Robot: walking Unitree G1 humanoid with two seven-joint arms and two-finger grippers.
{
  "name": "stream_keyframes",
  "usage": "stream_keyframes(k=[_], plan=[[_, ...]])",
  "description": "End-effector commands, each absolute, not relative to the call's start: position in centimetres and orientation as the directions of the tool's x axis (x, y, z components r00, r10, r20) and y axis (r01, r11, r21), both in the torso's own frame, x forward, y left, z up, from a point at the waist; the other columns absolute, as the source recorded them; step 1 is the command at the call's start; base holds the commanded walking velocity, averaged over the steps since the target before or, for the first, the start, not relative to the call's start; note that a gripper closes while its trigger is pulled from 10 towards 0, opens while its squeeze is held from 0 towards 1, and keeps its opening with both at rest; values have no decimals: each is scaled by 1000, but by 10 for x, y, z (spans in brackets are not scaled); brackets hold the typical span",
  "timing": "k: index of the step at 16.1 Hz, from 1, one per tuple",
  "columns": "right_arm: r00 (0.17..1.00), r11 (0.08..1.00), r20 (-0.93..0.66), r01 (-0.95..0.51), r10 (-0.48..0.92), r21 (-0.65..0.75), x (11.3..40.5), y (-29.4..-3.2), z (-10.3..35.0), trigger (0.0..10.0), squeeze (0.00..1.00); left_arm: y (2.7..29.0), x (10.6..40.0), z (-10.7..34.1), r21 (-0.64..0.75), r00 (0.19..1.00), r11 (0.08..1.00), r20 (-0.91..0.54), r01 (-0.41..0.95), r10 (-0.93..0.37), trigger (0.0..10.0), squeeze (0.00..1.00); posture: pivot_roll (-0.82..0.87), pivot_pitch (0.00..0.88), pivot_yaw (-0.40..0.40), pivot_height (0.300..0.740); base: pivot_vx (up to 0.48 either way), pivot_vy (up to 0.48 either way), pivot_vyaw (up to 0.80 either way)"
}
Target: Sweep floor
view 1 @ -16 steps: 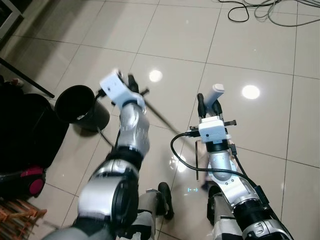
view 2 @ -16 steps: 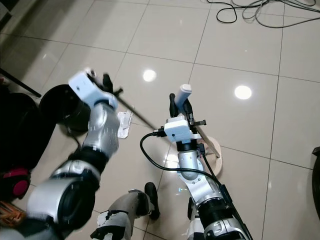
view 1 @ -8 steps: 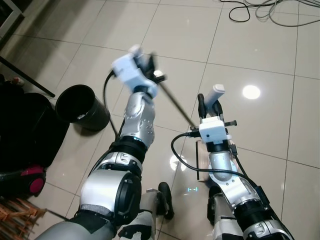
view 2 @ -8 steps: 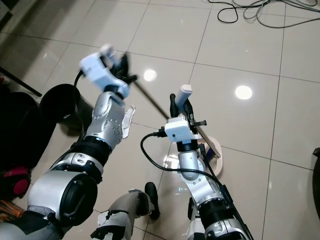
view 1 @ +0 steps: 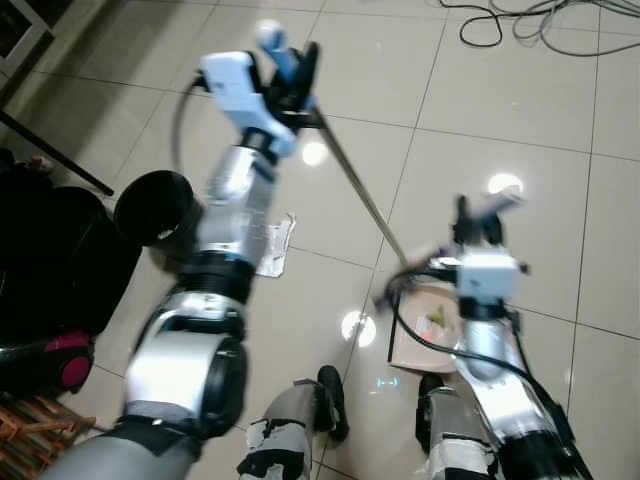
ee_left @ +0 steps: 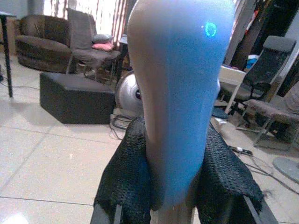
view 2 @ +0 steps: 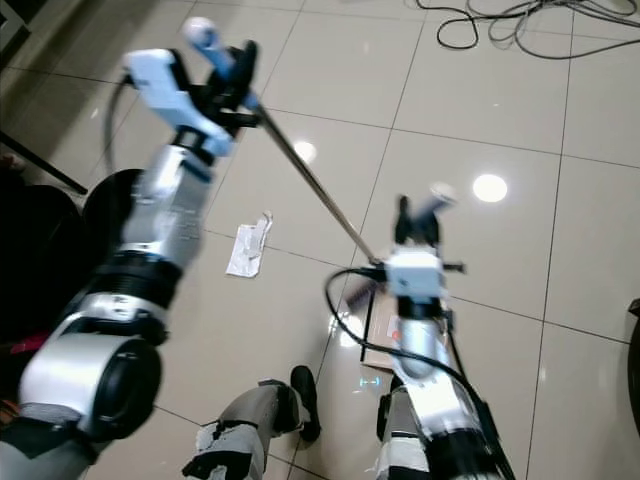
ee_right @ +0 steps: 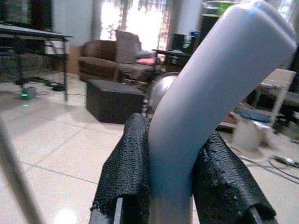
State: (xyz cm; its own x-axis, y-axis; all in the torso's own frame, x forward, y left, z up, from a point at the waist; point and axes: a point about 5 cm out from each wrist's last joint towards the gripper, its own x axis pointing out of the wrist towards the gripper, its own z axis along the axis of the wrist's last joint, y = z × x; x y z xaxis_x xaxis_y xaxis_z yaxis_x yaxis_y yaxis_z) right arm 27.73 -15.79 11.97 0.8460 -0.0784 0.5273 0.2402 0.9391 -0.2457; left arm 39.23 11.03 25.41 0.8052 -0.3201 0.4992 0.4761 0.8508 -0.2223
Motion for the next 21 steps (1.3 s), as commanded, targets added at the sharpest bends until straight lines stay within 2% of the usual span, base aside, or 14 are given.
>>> stream_keyframes(k=[1, 4, 6, 8, 9, 12, 15, 17, 21], plan=[[877, 930, 464, 264, -122, -255, 271, -168, 108, 10000, 0, 126, 390, 251, -209, 810, 863, 497, 459, -311, 10000, 0, 23, 223, 214, 740, 0, 0, 0], [863, 926, 478, 302, -165, -226, 266, -180, 115, 10000, 0, 142, 387, 245, -161, 821, 887, 476, 433, -314, 10000, 0, 3, 191, 208, 740, 0, 0, 0], [846, 925, 494, 329, -199, -190, 263, -192, 130, 10000, 0, 158, 380, 225, -6, 848, 919, 387, 395, -362, 10000, 0, -26, 155, 196, 740, 0, 0, 0], [849, 934, 491, 314, -196, -171, 264, -197, 143, 10000, 0, 163, 375, 210, 35, 867, 922, 328, 386, -376, 10000, 0, -47, 141, 195, 740, 0, 0, 0], [865, 955, 472, 261, -168, -139, 265, -198, 160, 10000, 0, 172, 366, 189, 34, 903, 935, 248, 354, -351, 10000, 0, -79, 120, 196, 740, 0, 0, 0], [891, 980, 440, 170, -108, -104, 265, -198, 185, 10000, 0, 177, 351, 165, 60, 934, 945, 145, 322, -328, 10000, 0, -109, 85, 170, 740, 0, 0, 0], [915, 989, 398, 116, -71, -90, 268, -198, 206, 10000, 0, 183, 333, 151, 107, 948, 949, 87, 295, -305, 10000, 0, -121, 67, 138, 740, 0, 0, 0], [927, 998, 375, 9, 13, -57, 271, -187, 227, 10000, 0, 189, 316, 144, 174, 961, 951, 58, 257, -270, 10000, 0, -126, 62, 132, 740, 0, 0, 0], [922, 988, 357, -130, 151, -83, 266, -167, 239, 10000, 0, 183, 296, 149, 138, 961, 954, 39, 265, -273, 10000, 0, -91, 57, 109, 740, 0, 0, 0]])
